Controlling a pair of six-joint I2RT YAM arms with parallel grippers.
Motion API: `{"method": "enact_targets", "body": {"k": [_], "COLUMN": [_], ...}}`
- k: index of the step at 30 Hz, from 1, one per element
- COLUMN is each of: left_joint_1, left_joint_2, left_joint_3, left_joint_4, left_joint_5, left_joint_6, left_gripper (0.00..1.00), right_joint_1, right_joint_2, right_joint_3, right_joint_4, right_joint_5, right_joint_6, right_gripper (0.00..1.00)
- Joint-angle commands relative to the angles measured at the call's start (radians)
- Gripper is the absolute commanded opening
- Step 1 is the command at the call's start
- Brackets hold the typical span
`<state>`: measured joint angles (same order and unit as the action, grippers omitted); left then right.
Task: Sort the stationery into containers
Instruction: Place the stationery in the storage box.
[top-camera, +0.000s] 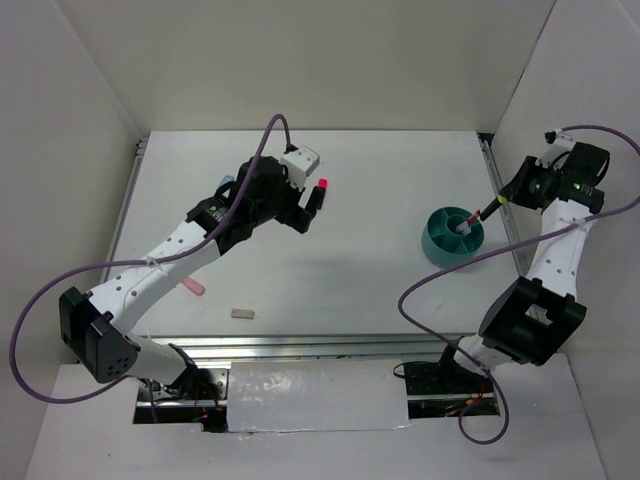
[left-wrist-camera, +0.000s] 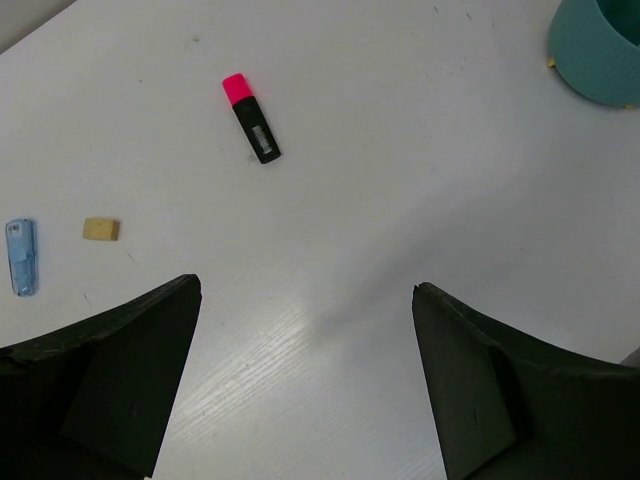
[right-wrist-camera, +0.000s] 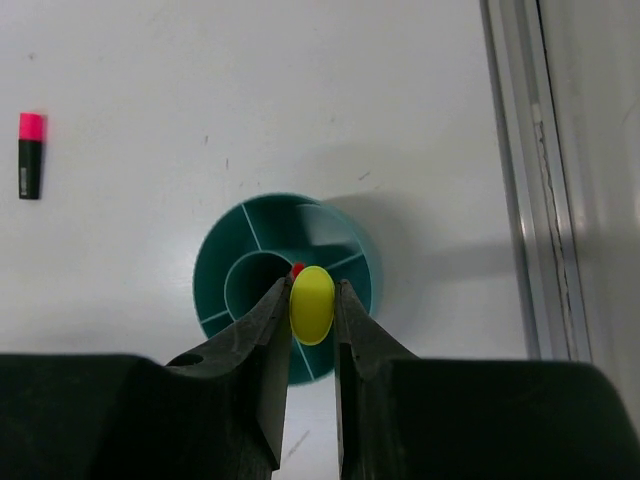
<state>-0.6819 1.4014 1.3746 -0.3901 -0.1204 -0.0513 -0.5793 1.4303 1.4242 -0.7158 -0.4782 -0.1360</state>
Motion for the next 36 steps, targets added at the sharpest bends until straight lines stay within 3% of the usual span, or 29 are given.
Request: {"method": "enact_targets", "body": {"k": [1, 22, 36], "left_joint_1": [0.004, 0.004, 0.004], "left_joint_2": [0.002, 0.036, 0.051], "left_joint_3": [0.024, 0.037, 0.040], "left_joint_4": [0.037, 0.046, 0.043], "left_joint_5": [-0.013, -0.007, -0.010], "left_joint_6": [0.024, 0.030, 0.037], "left_gripper": [0.99, 0.99, 0.99], "right_joint_1": [0.018, 0.154, 0.200], "right_joint_2": [0.042, 0.127, 0.202], "right_joint_3": [0.065, 0.015, 0.021], "right_joint_4": [0.067, 0.266, 0.225], "right_joint_5": [0.003, 0.064, 0.070], "right_joint_6": [0.039, 0.012, -0.020], "right_gripper": [0.00, 0.00, 0.00]}}
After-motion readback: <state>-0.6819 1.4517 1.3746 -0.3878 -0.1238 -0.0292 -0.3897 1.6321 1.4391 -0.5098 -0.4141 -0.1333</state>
